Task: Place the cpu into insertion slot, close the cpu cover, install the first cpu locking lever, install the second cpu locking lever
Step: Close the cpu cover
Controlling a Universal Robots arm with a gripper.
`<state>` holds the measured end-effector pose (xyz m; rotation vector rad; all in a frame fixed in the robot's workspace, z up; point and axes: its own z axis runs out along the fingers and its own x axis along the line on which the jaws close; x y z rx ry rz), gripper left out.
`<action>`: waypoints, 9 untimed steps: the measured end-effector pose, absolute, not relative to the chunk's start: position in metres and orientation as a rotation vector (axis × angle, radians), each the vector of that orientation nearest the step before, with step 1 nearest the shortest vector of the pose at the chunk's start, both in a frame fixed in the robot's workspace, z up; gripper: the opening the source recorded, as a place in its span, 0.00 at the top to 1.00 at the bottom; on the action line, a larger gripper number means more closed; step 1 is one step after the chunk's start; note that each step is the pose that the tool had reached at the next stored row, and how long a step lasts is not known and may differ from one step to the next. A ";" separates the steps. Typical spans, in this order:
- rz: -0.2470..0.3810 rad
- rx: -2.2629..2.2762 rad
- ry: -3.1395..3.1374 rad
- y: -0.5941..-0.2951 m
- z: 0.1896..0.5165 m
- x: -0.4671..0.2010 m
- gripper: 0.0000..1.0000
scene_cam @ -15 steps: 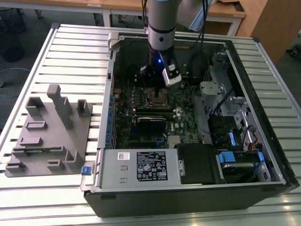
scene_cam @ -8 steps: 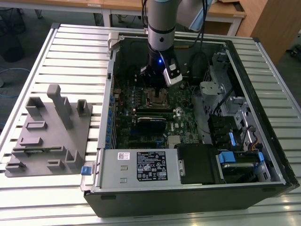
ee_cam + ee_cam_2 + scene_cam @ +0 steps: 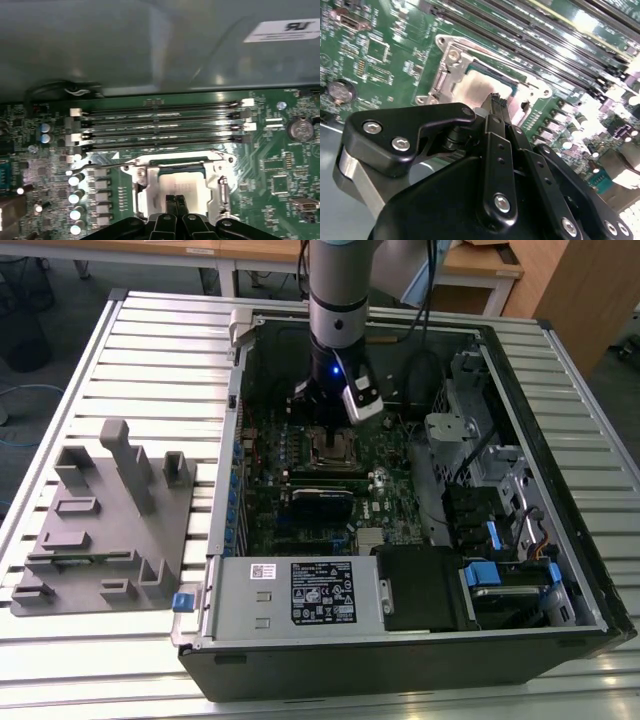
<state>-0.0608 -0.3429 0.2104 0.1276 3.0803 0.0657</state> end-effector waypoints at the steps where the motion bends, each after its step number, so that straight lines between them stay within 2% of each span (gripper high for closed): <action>1: 0.066 0.128 3.080 -0.343 0.210 -0.063 0.89; 9: 0.066 0.128 3.079 -0.343 0.210 -0.075 0.89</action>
